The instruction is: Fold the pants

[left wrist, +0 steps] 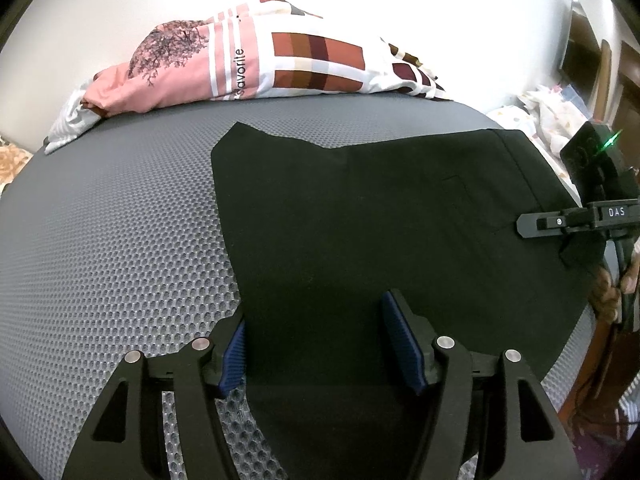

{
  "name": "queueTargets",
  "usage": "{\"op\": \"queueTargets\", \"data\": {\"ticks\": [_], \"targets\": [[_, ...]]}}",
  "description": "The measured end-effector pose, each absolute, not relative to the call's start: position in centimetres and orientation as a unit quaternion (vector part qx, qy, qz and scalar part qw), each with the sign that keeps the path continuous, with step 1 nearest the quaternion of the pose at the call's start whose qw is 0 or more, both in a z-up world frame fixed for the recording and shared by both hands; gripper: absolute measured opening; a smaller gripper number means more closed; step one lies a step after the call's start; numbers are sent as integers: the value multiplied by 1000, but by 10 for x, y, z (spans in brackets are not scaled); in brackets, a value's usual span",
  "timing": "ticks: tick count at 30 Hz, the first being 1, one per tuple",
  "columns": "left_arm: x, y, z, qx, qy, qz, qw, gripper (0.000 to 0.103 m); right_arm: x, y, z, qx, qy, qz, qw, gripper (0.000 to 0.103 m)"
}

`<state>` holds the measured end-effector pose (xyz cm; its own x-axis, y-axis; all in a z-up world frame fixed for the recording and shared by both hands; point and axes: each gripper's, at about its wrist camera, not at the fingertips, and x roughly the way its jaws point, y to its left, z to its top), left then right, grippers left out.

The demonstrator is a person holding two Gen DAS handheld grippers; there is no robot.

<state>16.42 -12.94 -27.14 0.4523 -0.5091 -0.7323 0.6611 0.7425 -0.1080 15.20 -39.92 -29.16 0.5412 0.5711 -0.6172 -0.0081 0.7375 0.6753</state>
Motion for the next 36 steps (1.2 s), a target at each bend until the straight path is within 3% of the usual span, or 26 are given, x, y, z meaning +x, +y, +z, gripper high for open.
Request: {"op": "queueTargets", "data": {"ticks": [36], "targets": [[149,-137,-271,136,353,-316,870,65,153,-398,-292,317,444,174,820,31]]}}
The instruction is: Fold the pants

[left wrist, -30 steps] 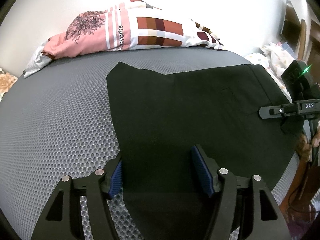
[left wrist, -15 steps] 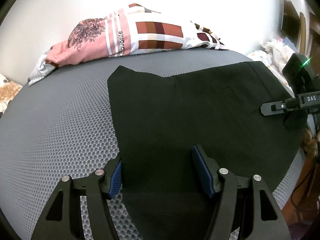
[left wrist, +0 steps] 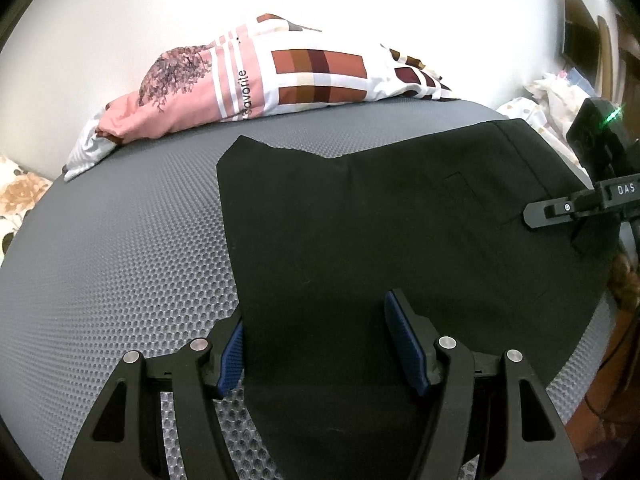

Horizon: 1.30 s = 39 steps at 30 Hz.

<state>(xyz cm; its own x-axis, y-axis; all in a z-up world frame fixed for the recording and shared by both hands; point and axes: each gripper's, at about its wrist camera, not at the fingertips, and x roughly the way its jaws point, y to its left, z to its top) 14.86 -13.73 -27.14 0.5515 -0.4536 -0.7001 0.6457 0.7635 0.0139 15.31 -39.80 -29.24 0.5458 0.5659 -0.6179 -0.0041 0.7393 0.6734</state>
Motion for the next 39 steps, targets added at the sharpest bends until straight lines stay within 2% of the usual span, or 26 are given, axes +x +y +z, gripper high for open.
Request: {"op": "queueTargets", "data": {"ticks": [11,14,19,22,31,33,35,37,39], "targets": [[152,-138,-268,136,368,-311,866,63,154,-388,-286,294,451,152,829,32],[152,-138,-266,136,374,-312,863,57,153,-386,-285,306,449,142,827,33],[153,-130,-261,131,385,-311,859,41,141,-387,-286,344,435,142,820,31],[153,-125,-259,130,390,-311,857,38,134,-385,-287,360,431,148,814,31],[148,-117,-257,130,403,-306,852,38,121,-378,-290,379,427,157,806,31],[151,-116,-258,128,413,-317,844,39,122,-377,-290,365,433,155,809,31],[156,-116,-258,126,426,-330,833,45,122,-375,-289,356,436,152,812,31],[163,-118,-263,122,452,-355,809,66,123,-373,-289,358,436,153,811,31],[173,-116,-266,97,474,-366,795,70,122,-374,-291,360,435,152,811,31]]}}
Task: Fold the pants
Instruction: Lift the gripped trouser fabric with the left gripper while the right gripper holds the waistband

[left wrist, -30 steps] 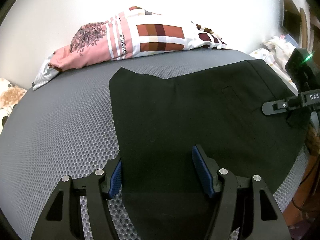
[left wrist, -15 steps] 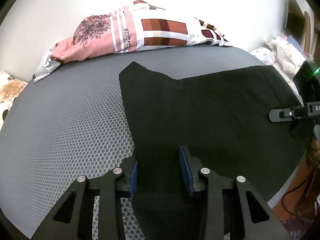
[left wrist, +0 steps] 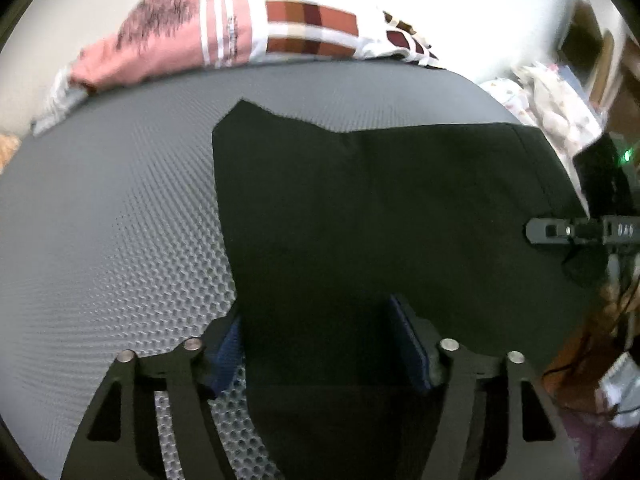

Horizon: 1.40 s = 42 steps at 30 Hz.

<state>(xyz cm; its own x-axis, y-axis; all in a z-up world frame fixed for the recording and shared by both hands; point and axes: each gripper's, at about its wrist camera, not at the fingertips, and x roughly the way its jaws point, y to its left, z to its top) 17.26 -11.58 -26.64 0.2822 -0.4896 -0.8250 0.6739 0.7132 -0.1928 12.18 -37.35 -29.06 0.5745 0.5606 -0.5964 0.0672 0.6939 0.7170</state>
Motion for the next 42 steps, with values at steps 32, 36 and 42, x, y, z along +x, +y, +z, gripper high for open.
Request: {"op": "queueTargets", "data": {"ticks": [32,36,42], "targets": [[176,-47,-267,-26,506,-355,785,44,132,-334,-292,368,439,189,798,34],[188,-48,-271,-59,516,-380,765,53,130,-343,-298,383,442,191,789,36],[202,-59,-276,-85,508,-368,774,39,135,-341,-294,390,444,198,782,40]]}}
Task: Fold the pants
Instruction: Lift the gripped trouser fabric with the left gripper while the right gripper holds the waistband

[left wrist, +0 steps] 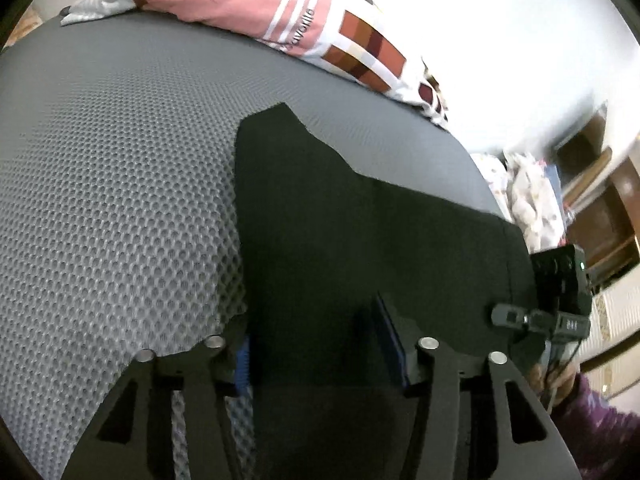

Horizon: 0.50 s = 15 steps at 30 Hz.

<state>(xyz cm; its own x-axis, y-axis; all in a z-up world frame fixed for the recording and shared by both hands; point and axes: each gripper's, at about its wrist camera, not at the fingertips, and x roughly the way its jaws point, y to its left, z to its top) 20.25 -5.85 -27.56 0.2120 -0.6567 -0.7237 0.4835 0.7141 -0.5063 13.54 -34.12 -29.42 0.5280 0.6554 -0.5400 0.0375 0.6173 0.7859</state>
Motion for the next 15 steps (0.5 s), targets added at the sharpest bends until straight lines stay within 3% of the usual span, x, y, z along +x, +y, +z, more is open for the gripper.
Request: {"op": "queueTargets", "data": {"ticks": [1,4,15], "targets": [[202,-56,-277,-86,509,-362,776,31,136,-339,-294,388,444,197,784,41],[197,-51,-275,-97,499,-356,784,25,136,-333,-292,366,448,194,792,32],[163,-47,-234,-57,454,-331,825,19,134,-319,-278,387,424,223,788,28]]}}
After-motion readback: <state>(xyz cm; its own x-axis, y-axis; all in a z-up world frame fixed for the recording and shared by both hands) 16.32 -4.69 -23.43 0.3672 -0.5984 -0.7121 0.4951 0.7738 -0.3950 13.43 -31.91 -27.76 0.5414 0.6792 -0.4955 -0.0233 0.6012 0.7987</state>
